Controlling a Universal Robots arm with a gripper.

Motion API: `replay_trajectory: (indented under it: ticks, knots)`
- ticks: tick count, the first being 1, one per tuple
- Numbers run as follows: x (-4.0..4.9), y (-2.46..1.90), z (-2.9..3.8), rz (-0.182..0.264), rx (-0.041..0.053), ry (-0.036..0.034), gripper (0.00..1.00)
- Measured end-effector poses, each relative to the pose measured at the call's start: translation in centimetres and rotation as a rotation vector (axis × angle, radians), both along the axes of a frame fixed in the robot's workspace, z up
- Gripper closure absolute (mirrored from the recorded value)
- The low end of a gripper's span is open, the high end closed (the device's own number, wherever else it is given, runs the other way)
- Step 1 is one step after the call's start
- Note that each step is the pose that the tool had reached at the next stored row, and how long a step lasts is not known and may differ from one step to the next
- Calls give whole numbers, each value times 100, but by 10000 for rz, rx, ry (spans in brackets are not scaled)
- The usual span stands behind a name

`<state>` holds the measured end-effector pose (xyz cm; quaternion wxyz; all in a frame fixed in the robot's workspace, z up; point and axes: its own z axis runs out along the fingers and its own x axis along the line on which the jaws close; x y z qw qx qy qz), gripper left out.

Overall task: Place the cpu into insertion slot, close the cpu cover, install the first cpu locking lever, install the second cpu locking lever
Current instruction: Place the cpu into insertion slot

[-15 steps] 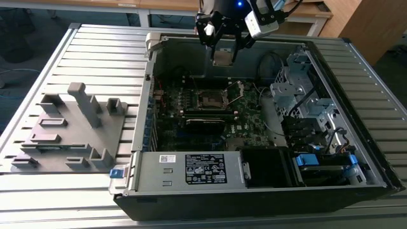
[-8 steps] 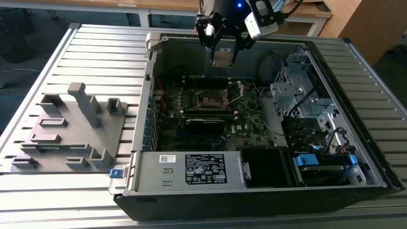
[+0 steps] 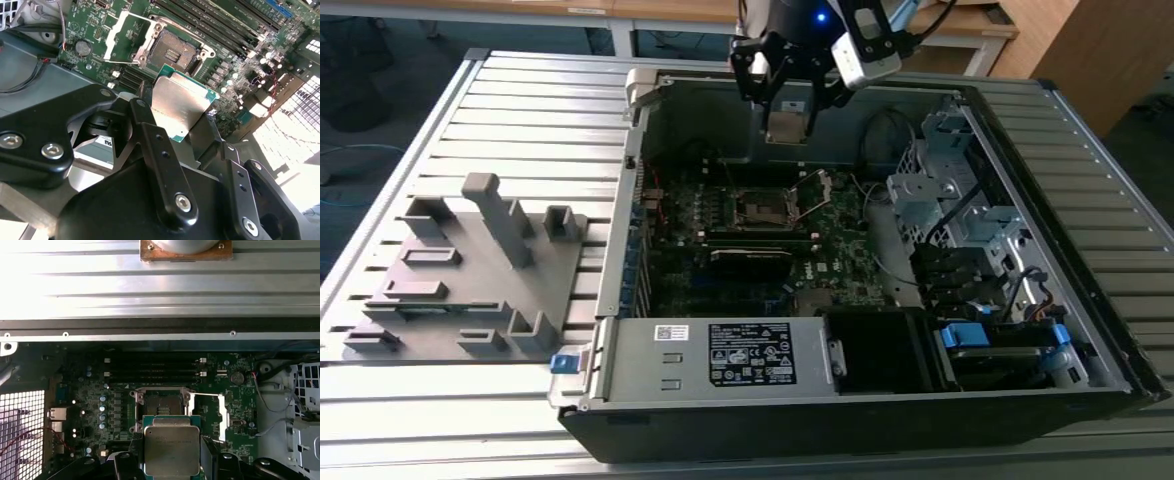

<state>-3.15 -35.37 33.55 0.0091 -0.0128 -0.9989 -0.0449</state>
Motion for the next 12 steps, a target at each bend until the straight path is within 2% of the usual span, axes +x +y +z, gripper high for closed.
replay_trajectory:
  ticks: [12]
  knots:
    - [0, 0, -49, 0, -1, 1, 46]
